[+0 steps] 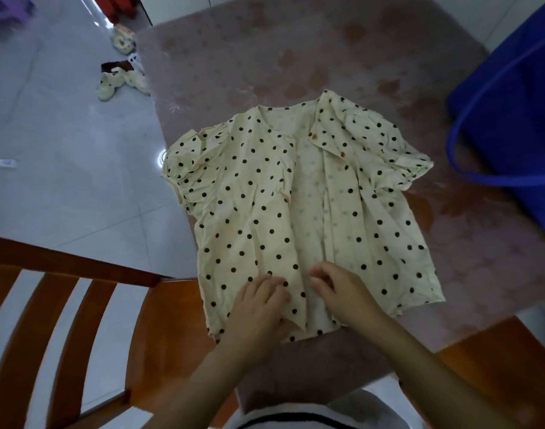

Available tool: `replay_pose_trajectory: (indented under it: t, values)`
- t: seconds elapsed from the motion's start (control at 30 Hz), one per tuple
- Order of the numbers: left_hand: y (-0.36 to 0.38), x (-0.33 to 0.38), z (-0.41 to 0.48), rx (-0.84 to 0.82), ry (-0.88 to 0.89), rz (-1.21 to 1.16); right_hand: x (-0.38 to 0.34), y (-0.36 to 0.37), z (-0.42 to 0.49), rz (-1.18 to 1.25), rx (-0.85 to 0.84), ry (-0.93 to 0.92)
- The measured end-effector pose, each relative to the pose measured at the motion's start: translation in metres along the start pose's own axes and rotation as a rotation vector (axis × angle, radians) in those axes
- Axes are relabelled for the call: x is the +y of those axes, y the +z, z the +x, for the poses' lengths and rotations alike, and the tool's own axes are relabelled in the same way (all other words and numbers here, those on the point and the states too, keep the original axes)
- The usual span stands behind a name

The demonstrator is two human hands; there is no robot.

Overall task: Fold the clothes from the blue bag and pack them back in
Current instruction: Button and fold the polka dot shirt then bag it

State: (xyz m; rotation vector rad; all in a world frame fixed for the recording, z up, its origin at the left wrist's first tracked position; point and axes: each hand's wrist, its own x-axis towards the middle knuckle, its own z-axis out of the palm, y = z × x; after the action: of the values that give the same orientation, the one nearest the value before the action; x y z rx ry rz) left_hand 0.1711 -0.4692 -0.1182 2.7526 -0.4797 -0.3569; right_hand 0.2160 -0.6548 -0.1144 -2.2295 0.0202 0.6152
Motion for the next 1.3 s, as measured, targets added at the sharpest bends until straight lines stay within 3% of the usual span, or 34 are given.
replay_pose_trajectory:
  t: [0.07, 0.17, 0.23, 0.43, 0.53, 0.7, 0.93, 1.0, 1.1, 1.23, 1.3]
  values:
    - [-0.007, 0.003, -0.003, 0.090, 0.002, -0.125, -0.002, 0.000, -0.011, 0.006, 0.013, -0.030]
    - [-0.024, 0.011, -0.004, 0.194, -0.244, -0.396, -0.009, 0.007, -0.028, -0.084, -0.062, -0.089]
    - [-0.033, 0.015, -0.006, 0.271, -0.313, -0.495, -0.016, 0.019, -0.036, -0.155, -0.058, -0.129]
    - [-0.055, 0.019, -0.004, 0.334, -0.268, -0.569, -0.048, 0.035, -0.040, 0.079, 0.077, -0.143]
    - [-0.062, 0.015, -0.002, 0.365, -0.296, -0.568, -0.056, 0.031, -0.039, 0.079, 0.062, -0.185]
    - [-0.071, 0.010, 0.003, 0.283, -0.332, -0.510, -0.060, 0.036, -0.040, 0.037, 0.042, -0.173]
    - [-0.081, -0.001, -0.002, 0.269, -0.197, -0.397, -0.037, 0.019, -0.032, -0.009, 0.366, -0.224]
    - [-0.082, -0.004, -0.007, 0.306, -0.156, -0.388, -0.033, 0.005, -0.034, 0.021, 0.491, -0.308]
    - [-0.080, -0.004, -0.016, 0.416, 0.032, -0.340, -0.038, -0.020, -0.047, 0.091, 0.703, -0.576]
    - [-0.061, -0.004, -0.025, 0.313, 0.207, -0.221, -0.022, -0.026, -0.057, -0.090, 0.644, -0.779]
    - [-0.051, -0.004, -0.026, 0.081, 0.219, -0.091, 0.005, -0.017, -0.057, -0.255, 0.518, -0.750]
